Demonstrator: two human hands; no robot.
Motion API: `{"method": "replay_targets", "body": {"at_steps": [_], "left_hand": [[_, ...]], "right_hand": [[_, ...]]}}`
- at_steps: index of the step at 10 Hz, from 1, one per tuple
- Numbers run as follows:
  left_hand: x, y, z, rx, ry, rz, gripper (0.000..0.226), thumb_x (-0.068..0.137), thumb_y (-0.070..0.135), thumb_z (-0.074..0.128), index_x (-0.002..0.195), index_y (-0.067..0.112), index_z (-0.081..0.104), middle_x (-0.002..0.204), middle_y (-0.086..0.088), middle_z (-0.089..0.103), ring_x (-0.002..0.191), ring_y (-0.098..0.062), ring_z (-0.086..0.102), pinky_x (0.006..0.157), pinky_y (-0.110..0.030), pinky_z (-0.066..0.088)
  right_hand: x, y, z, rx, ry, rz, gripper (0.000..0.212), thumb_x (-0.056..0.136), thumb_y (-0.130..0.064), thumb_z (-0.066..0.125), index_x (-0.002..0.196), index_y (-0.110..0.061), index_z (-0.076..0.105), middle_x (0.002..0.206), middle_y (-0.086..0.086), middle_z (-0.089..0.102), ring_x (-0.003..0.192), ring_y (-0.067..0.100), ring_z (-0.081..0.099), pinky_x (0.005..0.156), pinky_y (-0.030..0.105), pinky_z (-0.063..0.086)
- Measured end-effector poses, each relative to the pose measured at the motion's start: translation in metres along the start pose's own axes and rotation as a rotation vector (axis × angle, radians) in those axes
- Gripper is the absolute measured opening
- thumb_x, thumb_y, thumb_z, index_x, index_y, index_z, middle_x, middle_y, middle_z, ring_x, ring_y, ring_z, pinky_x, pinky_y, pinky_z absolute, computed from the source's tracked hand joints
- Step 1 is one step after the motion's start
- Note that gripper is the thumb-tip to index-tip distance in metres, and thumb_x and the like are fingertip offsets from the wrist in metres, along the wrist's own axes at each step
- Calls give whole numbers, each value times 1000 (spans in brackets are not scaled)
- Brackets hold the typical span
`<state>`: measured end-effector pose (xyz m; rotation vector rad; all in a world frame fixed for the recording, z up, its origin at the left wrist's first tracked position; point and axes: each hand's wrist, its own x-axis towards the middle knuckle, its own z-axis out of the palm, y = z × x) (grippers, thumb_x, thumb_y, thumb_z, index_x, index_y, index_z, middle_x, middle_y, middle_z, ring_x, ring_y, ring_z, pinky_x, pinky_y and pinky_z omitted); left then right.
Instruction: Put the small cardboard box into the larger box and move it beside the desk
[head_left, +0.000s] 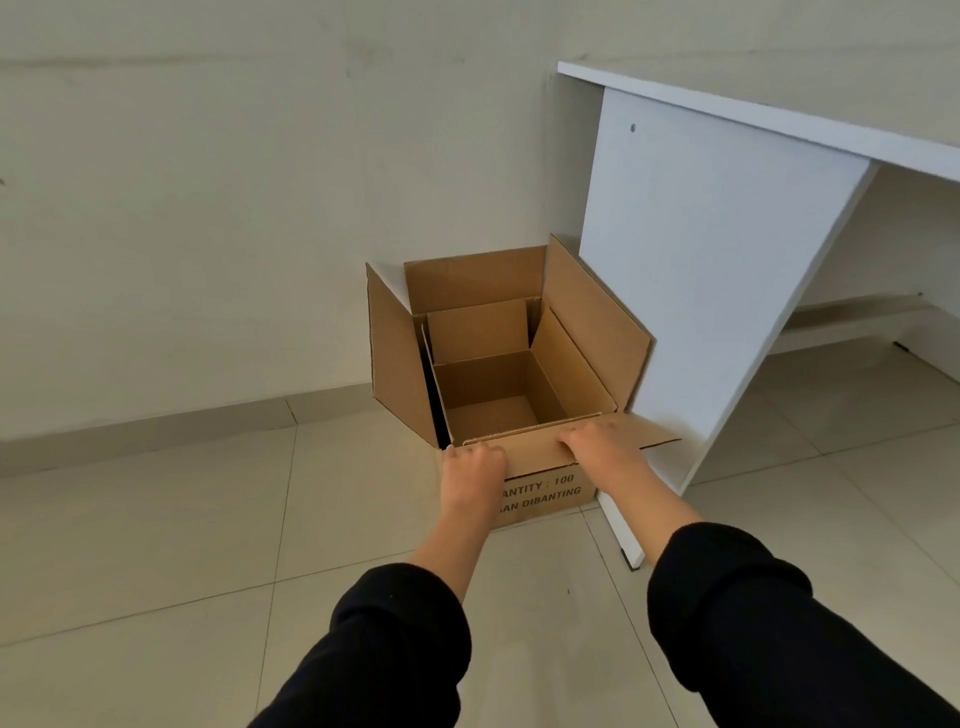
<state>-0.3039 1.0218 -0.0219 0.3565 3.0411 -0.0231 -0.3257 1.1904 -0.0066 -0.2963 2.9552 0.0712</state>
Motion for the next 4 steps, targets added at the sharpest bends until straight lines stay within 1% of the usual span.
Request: {"method": "replay_targets", "body": {"at_steps": [1,2,3,4], "left_hand": [[-5,-3,-2,-9,22,45,30,88,14,55,118,10,55,119,-11,64,113,-31,58,117,-49,26],[-13,-6,-11,-23,14,95,30,91,26,50,116,12,56,119,-10,64,114,-30,58,120,-51,16],[-27,-11,-20,-27,55,130,44,92,42,46,127,15,52,126,-6,62,122,-27,52,121,-52,8],[-46,-14,-30,-54,118,115,53,93,49,42,135,18,47,133,-5,56,131,-25,44,120,-52,2]], "right_hand": [[-5,-2,2,15,9,-9,31,90,-5,48,118,-17,55,117,7,63,110,27,56,113,48,29],[-15,-8,-1,76,-7,-45,43,88,-12,59,129,-20,50,129,4,57,123,26,50,118,50,19],[-27,-19,-8,140,-1,-99,64,85,-25,67,142,-22,38,144,2,47,135,24,40,120,50,13],[-44,-32,-15,175,35,-132,73,84,-40,65,147,-25,31,151,1,38,141,22,32,121,49,12]]}}
